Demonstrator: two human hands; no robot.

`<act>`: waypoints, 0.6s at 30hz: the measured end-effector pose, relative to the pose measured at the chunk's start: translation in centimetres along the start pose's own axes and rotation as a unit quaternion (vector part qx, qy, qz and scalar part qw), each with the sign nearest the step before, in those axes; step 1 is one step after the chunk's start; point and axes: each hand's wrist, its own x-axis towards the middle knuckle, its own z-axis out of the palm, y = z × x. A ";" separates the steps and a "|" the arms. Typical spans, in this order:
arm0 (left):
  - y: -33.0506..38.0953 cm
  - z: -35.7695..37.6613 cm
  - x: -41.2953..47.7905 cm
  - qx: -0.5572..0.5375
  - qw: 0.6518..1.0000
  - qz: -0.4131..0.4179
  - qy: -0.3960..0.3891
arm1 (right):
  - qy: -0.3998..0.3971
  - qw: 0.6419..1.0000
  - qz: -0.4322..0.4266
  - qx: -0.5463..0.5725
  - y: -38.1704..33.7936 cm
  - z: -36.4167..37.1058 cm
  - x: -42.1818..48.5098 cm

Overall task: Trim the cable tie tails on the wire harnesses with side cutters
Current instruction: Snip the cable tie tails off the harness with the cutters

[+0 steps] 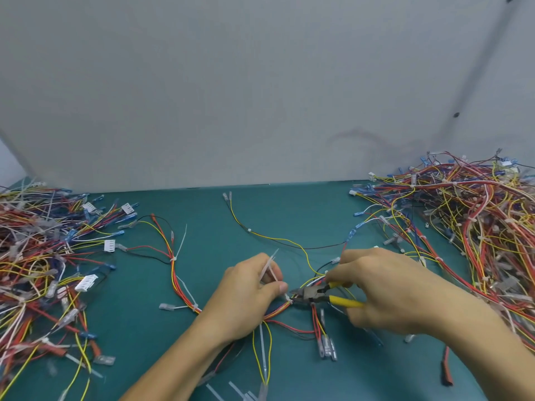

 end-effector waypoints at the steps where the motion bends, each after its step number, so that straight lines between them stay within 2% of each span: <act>1: 0.0 0.0 0.0 -0.005 1.000 -0.001 -0.006 | -0.002 1.000 -0.001 0.000 -0.1 0.1 0.1; 18: 0.6 -0.5 -0.3 -0.042 0.999 0.000 -0.032 | 0.011 1.000 -0.008 0.005 0.2 0.4 0.4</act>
